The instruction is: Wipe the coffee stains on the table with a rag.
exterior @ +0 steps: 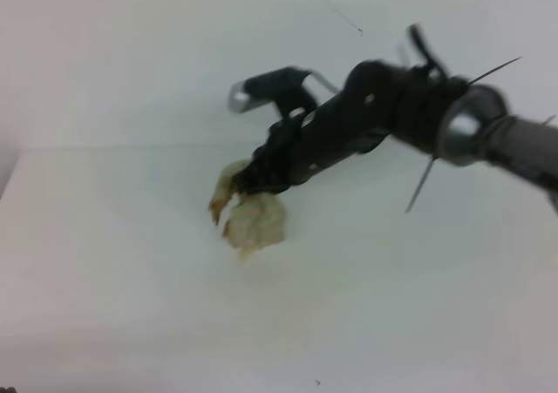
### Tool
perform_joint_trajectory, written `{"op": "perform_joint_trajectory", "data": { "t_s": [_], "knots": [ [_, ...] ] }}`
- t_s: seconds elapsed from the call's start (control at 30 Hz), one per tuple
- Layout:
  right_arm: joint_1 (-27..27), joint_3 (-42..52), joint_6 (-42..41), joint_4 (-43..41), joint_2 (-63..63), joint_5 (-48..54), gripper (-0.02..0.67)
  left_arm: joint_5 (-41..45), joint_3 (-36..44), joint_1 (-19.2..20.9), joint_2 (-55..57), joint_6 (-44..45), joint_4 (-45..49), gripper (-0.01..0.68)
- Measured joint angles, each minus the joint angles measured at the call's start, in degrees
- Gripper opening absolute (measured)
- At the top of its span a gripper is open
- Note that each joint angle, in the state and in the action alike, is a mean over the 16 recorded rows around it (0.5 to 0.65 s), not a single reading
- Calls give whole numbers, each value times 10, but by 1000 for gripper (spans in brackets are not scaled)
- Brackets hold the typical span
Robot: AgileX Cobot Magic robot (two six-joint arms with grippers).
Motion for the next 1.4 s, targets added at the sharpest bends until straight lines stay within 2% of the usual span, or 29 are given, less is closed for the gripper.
{"op": "perform_joint_trajectory", "data": {
  "t_s": [0.17,0.33,0.67,0.9,1.13,1.4],
  "knots": [
    [29,-48,-10,-5,62,-11,14,0,0,0,0,0,0,-2],
    [42,-83,6,-53,102,0,14,0,-1,0,-1,0,0,-3],
    [28,-100,79,-197,117,37,15,0,-3,0,-2,0,0,-3],
    [15,-100,104,-253,85,58,15,0,-1,0,-2,0,0,-3],
    [-2,-66,104,-258,22,70,14,0,3,0,-1,0,0,-3],
    [-9,-2,103,-211,-21,2,14,0,11,0,-1,0,0,-3]
  ]
}}
